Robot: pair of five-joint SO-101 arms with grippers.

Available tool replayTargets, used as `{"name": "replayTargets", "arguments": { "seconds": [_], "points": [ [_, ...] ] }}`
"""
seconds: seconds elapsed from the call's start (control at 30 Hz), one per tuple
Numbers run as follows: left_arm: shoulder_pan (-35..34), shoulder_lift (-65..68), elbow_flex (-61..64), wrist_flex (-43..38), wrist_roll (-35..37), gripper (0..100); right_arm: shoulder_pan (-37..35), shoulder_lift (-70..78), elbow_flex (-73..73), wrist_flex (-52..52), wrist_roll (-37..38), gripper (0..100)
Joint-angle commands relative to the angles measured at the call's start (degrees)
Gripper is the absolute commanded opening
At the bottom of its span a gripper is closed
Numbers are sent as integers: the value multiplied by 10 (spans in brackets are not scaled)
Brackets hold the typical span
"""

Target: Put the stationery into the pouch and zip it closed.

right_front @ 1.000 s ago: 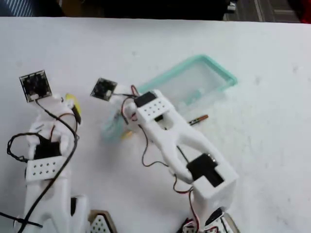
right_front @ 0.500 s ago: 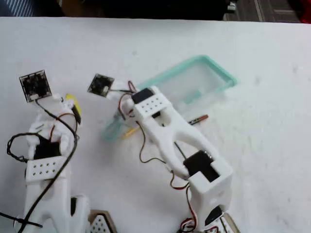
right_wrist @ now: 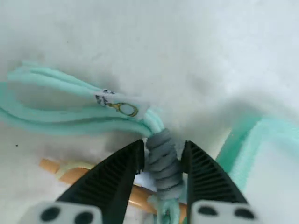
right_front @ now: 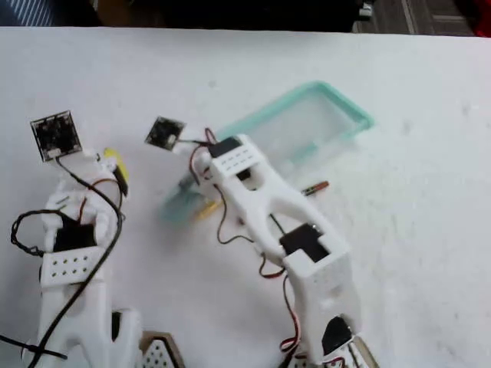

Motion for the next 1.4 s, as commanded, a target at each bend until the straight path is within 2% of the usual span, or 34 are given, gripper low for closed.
{"name": "replayTargets", "arguments": {
  "seconds": [0.0,0.1,0.3,0.67,1.2,1.37],
  "points": [
    [-5,-2,-9,-16,4,98,10,-14,-21,-4,8,16],
    [-4,-2,-9,-16,4,98,11,-29,-21,7,8,46],
    [-4,-2,-8,-16,4,98,15,-125,-21,48,8,16],
    [-4,-2,-9,-16,4,98,90,-317,-21,113,4,16],
    [3,-2,-7,-16,3,98,194,-585,-22,103,4,16],
    [14,-2,-6,-12,1,98,236,-636,-22,72,4,16]
  ]
}}
